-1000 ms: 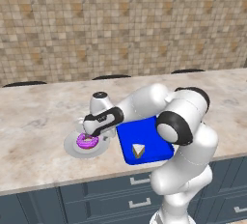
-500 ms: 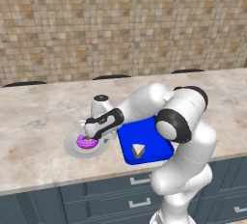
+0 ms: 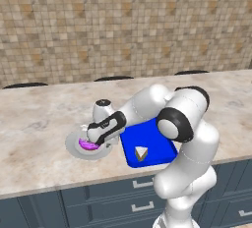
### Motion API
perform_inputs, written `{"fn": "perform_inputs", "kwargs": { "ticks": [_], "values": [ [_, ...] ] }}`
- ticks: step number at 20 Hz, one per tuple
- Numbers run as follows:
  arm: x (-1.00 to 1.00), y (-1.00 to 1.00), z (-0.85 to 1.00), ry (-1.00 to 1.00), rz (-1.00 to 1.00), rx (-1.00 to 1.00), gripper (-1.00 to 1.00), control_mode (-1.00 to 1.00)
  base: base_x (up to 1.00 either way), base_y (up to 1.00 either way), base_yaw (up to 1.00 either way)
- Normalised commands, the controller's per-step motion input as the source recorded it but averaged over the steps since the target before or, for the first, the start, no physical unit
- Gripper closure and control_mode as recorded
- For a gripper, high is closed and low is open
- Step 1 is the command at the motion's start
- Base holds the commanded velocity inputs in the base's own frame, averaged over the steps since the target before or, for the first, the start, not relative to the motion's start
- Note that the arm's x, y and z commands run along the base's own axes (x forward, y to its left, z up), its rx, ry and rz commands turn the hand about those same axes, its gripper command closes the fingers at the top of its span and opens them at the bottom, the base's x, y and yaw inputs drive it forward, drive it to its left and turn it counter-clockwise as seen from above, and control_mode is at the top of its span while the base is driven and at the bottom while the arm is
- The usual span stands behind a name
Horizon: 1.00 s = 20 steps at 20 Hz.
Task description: Move the dessert items from the plates to the tray.
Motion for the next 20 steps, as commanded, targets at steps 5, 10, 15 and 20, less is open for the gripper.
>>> {"fn": "perform_inputs", "kwargs": {
  "ticks": [5, 10, 15, 20],
  "values": [
    [0.00, 0.00, -0.15, 0.01, 0.00, 0.00, -1.00, -1.00, 0.00, 0.00, 0.00],
    [0.00, 0.00, -0.06, 0.03, 0.00, 0.00, 1.00, -1.00, 0.00, 0.00, 0.00],
    [0.00, 0.00, 0.00, 0.00, 0.00, 0.00, 1.00, -1.00, 0.00, 0.00, 0.00],
    [0.00, 0.00, 0.00, 0.00, 0.00, 0.00, 1.00, -1.00, 0.00, 0.00, 0.00]
  ]
}}
